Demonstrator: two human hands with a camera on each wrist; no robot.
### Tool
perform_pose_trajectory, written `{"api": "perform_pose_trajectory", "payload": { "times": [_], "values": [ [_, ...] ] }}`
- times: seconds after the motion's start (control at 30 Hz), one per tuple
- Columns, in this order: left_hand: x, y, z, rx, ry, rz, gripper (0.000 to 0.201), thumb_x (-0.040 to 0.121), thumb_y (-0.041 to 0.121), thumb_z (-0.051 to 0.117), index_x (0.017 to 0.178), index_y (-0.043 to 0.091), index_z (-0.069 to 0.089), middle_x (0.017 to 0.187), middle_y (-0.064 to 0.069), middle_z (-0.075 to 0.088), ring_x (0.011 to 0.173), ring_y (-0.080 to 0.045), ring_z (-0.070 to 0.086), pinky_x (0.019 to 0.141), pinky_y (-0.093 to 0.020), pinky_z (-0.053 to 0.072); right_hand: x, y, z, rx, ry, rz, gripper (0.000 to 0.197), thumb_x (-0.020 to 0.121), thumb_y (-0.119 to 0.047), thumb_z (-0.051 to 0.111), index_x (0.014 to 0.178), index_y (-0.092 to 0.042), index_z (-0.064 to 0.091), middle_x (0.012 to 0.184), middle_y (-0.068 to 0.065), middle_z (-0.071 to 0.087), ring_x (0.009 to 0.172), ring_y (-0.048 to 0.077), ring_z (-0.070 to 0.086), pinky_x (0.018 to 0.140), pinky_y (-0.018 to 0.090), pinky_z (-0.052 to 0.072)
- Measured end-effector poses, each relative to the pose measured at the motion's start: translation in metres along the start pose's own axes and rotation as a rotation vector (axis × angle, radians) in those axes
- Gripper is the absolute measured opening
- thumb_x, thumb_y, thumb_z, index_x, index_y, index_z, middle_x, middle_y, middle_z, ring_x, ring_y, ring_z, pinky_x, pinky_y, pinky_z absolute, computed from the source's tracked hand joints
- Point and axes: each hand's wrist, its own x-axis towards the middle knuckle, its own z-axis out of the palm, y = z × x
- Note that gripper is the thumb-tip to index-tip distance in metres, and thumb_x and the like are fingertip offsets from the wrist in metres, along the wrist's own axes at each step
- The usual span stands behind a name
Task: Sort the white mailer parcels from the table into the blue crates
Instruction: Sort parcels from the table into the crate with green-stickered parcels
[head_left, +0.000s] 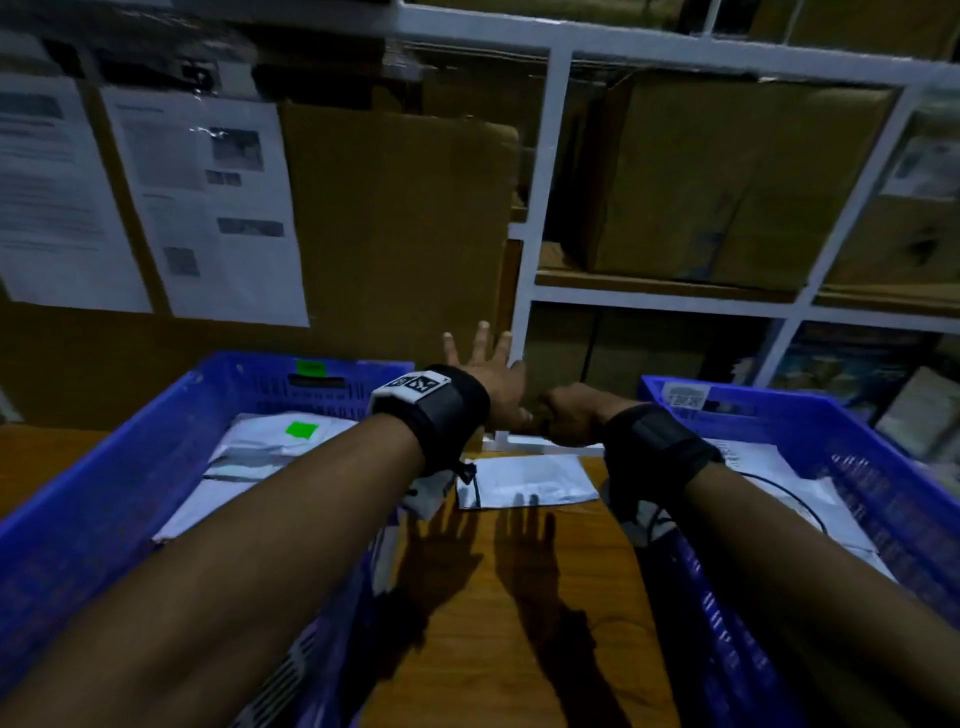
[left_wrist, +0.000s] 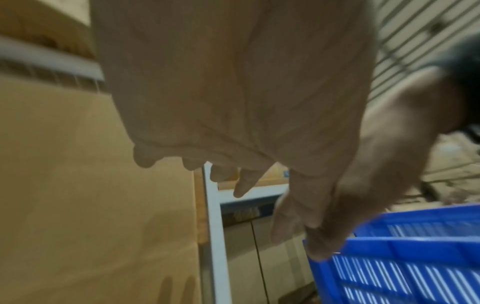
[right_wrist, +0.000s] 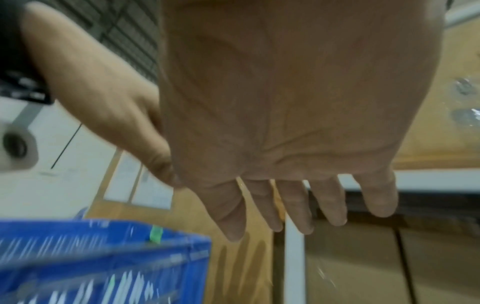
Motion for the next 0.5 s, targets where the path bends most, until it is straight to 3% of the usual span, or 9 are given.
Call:
{"api": "perform_pose_trajectory", "payload": {
  "times": [0.17,0.3,0.43,0.5],
  "values": [
    [0.015,0.003,0.048,0.002,0.01,-0.078,0.075,0.098,0.054,0.047,0.158,0.021,0.015,0.164,-0.008,-0.02,0.145,-0.04,-0.029,0.11,-0.072,-0.013,0.019,0.014,0.038,-0.051,-0.065,-0.013,0.04,0.097,-0.031,0.051,0.129,-0.007,0.054,0.131,0.015,0.057,0.118,0.034,0.056,0.088,0.034,0.045],
    [0.022,-0.004,0.088,0.107,0.024,-0.143,0.081,0.097,0.048,0.052,0.159,0.018,0.008,0.16,-0.013,-0.028,0.141,-0.042,-0.035,0.106,-0.07,-0.02,0.042,0.016,0.067,-0.017,-0.13,-0.017,0.049,0.094,-0.039,0.055,0.135,-0.012,0.052,0.138,0.012,0.054,0.123,0.033,0.054,0.101,0.044,0.046],
    [0.036,-0.002,0.118,0.1,-0.044,-0.164,0.086,0.098,0.048,0.052,0.159,0.016,0.001,0.162,-0.013,-0.026,0.144,-0.042,-0.031,0.108,-0.069,-0.017,0.065,0.016,0.095,-0.056,-0.145,-0.004,0.056,0.093,-0.046,0.056,0.14,-0.017,0.046,0.146,0.01,0.046,0.134,0.033,0.041,0.107,0.053,0.038],
    [0.044,0.0,0.134,0.094,-0.09,-0.164,0.086,0.097,0.052,0.051,0.159,0.015,0.003,0.163,-0.013,-0.023,0.145,-0.042,-0.029,0.108,-0.071,-0.016,0.074,0.017,0.11,-0.085,-0.162,-0.002,0.054,0.094,-0.047,0.056,0.138,-0.018,0.046,0.151,0.01,0.039,0.143,0.036,0.026,0.112,0.061,0.024]
  ]
}}
